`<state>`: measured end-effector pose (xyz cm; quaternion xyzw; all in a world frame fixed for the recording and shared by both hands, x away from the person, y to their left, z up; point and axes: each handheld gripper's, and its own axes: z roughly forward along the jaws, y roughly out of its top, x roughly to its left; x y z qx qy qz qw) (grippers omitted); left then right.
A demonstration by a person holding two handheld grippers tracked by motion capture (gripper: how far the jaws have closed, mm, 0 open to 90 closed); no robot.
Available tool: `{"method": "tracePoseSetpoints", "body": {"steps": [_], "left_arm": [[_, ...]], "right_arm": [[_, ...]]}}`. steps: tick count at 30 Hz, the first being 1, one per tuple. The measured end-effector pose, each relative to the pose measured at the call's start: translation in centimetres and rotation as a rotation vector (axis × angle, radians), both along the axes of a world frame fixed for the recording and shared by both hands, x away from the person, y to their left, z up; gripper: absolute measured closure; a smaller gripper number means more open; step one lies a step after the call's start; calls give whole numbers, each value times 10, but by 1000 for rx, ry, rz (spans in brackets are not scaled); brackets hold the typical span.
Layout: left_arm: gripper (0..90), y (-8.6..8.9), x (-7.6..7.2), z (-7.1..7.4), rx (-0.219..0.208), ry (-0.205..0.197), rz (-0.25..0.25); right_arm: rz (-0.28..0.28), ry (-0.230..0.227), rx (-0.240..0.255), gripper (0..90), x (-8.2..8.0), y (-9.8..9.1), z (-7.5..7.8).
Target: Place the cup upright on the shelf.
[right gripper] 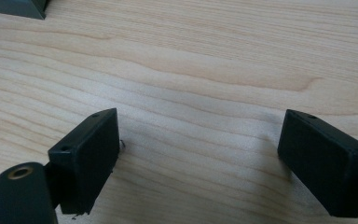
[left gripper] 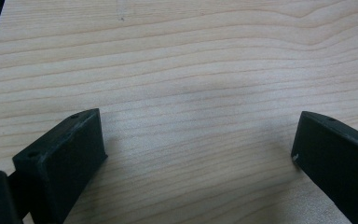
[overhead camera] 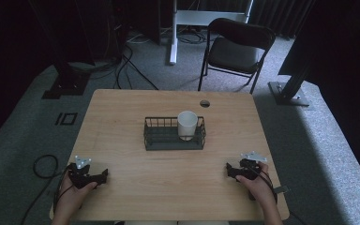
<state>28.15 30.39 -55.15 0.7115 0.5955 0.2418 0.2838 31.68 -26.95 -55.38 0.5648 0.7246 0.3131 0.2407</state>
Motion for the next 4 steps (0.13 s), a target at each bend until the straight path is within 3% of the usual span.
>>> {"method": "tracePoseSetpoints", "body": {"steps": [4], "left_arm": [[28, 0, 0, 0, 0, 0, 0]], "right_arm": [[0, 0, 0, 122, 0, 0, 0]]}}
